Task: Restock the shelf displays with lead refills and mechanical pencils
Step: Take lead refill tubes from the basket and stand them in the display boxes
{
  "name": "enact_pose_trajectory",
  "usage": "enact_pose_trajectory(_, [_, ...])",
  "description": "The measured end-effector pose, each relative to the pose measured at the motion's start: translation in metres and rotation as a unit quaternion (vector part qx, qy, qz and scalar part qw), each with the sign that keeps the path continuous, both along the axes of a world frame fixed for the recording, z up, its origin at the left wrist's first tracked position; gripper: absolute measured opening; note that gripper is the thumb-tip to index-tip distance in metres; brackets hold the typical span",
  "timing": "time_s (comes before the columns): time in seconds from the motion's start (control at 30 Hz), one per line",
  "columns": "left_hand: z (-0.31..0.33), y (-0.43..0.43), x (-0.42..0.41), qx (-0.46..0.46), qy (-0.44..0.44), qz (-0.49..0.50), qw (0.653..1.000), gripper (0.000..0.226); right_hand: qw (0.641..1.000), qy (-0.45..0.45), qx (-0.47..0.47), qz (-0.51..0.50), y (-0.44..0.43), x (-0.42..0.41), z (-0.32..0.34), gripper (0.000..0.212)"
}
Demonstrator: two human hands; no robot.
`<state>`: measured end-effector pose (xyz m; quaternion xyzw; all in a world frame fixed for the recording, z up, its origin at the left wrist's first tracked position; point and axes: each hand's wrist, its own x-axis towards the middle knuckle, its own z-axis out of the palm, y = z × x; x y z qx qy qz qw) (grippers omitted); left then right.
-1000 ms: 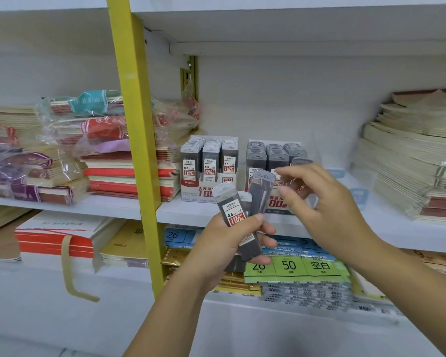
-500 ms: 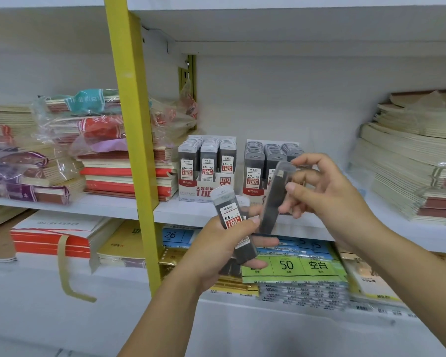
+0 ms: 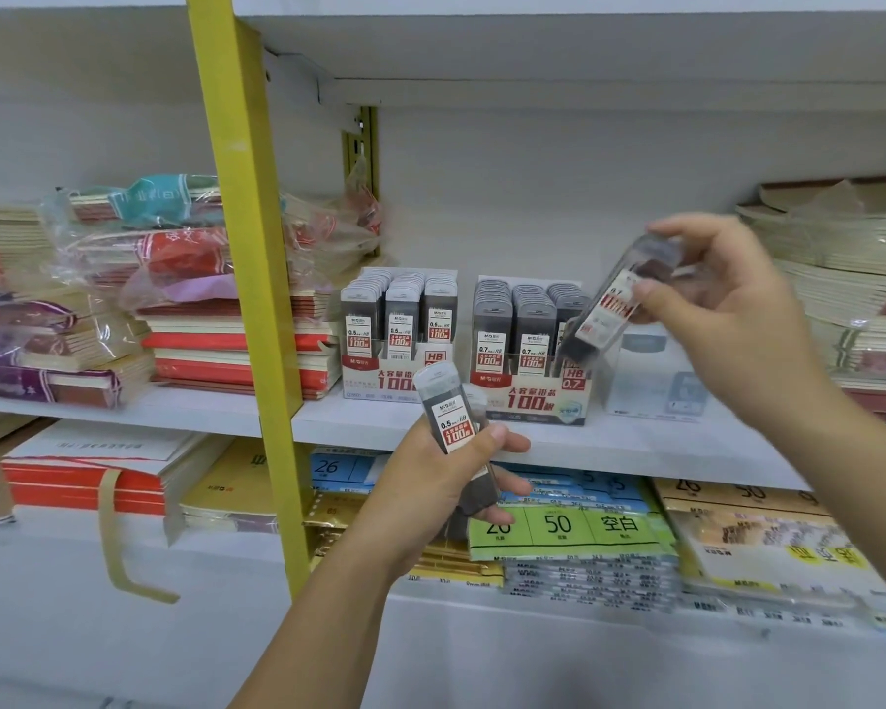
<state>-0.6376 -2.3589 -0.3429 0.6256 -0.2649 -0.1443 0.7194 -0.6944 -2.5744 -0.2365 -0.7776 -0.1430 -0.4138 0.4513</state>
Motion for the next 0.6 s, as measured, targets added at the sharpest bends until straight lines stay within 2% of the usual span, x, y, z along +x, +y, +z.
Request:
enact_pose_trajectory(0.1, [-0.002, -0.002, 0.002, -0.021, 0.029, 0.011, 0.999, 0.024, 0.999, -0.015, -0.039, -0.013, -0.012, 0.011, 0.009, 0.051])
enact_pose_trajectory(0.27, [-0.007, -0.002, 0.005, -0.001, 0.005, 0.020, 1.000, 0.036, 0.989, 0.032, -0.122, -0.079, -0.019, 0.034, -0.005, 0.047])
enact_pose_trajectory(0.43, [-0.008, -0.001, 0.003, 0.034, -0.020, 0.004, 0.999, 0.033, 0.944, 0.066, -0.260, -0.190, -0.020, 0.047, -0.021, 0.038])
enact_pose_trajectory(0.6, [-0.006, 0.001, 0.003, 0.056, -0.022, 0.001, 0.998, 0.022, 0.920, 0.098, -0.283, -0.253, -0.016, 0.048, -0.027, 0.044])
